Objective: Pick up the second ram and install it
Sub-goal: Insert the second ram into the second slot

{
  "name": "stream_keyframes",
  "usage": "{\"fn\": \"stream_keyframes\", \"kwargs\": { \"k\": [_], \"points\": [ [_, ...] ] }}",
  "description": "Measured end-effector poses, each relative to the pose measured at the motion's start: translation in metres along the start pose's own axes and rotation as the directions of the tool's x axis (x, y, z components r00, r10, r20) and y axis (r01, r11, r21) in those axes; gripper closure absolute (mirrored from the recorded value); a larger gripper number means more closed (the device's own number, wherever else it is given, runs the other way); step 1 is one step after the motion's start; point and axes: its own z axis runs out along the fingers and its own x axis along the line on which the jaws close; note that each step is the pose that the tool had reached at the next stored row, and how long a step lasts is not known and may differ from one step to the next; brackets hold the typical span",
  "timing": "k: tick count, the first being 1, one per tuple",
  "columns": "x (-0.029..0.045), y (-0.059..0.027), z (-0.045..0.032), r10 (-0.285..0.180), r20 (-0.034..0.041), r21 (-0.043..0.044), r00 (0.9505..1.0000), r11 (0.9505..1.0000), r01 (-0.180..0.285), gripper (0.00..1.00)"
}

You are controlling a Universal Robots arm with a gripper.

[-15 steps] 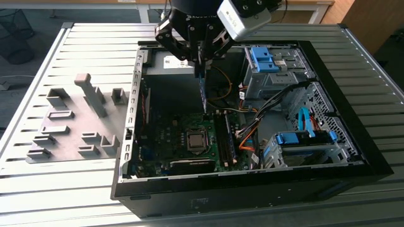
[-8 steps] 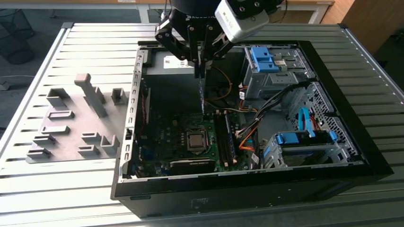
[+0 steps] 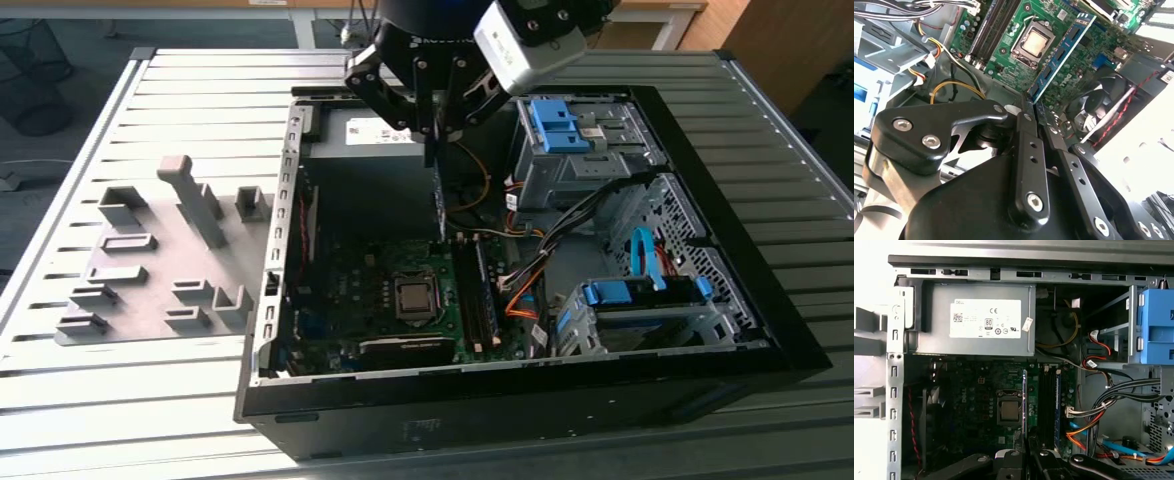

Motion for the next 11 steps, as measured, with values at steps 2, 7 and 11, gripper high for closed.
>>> {"fn": "stream_keyframes", "kwargs": {
  "k": [2,7,11],
  "points": [
    [-0.0018,0.0000,0.0018,0.000,-0.0002,0.0003,1.0000,1.0000,0.000,0.86],
    [-0.0021,0.0000,0.0042,0.000,-0.0001,0.0003,1.0000,1.0000,0.000,0.86],
    [-0.0021,0.0000,0.0046,0.000,-0.0001,0.0004,1.0000,1.0000,0.000,0.86]
  ]
}}
